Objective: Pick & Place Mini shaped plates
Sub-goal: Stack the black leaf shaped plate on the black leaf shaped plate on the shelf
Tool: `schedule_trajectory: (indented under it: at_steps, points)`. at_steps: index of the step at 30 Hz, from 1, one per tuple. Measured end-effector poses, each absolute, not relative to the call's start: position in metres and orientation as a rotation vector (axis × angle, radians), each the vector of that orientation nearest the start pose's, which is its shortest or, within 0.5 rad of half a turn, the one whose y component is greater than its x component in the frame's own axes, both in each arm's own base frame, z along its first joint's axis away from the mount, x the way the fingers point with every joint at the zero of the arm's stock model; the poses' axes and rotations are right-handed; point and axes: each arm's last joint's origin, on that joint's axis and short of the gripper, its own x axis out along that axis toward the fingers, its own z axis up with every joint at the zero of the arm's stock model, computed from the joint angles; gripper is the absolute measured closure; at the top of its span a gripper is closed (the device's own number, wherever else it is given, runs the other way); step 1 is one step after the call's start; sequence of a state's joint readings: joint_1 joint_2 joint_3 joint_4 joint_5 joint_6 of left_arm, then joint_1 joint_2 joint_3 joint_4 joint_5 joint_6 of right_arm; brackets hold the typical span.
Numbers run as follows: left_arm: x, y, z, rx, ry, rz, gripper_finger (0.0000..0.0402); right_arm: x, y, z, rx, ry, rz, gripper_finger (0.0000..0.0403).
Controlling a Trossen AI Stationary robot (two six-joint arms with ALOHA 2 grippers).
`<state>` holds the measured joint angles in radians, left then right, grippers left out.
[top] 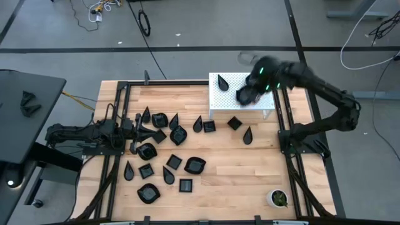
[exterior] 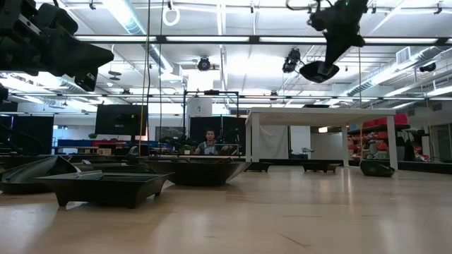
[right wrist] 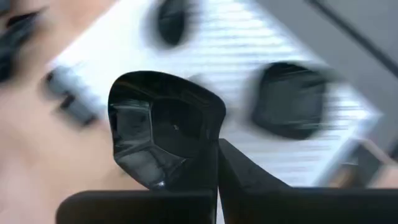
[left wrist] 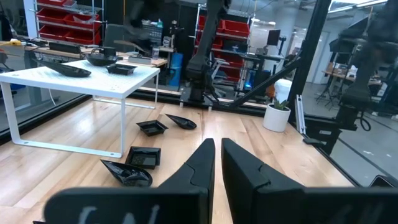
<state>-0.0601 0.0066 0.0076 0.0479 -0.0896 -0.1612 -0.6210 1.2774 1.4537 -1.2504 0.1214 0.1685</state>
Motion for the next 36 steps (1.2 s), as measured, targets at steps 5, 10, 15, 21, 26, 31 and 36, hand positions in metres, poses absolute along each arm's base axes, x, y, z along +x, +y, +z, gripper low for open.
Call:
schedule_trajectory:
  at_steps: [5, 10, 15, 21, 26, 31, 36]
  points:
    - [0.097, -0.003, 0.17, -0.165, -0.051, 0.026, 0.0369, 0.144, -0.183, 0.364, 0.5, 1.048, -0.874, 0.0401]
    - [0.097, -0.003, 0.17, -0.165, -0.051, 0.025, 0.0369, 0.129, -0.22, 0.348, 0.564, 1.073, -0.867, 0.0401]
    - [0.097, -0.003, 0.17, -0.165, -0.052, 0.025, 0.0369, 0.126, -0.236, 0.338, 0.562, 1.1, -0.866, 0.0399]
    - [0.097, -0.003, 0.17, -0.173, -0.051, 0.025, 0.0369, 0.127, -0.239, 0.336, 0.554, 1.105, -0.861, 0.0399]
    - [0.097, -0.003, 0.17, -0.174, -0.051, 0.025, 0.0369, 0.129, -0.239, 0.336, 0.585, 1.062, -0.803, 0.0398]
    - [0.097, -0.003, 0.17, -0.172, -0.051, 0.025, 0.0369, 0.13, -0.24, 0.335, 0.601, 1.049, -0.78, 0.0398]
    - [0.097, -0.003, 0.17, -0.167, -0.052, 0.025, 0.0369, 0.133, -0.245, 0.328, 0.625, 1.074, -0.775, 0.0398]
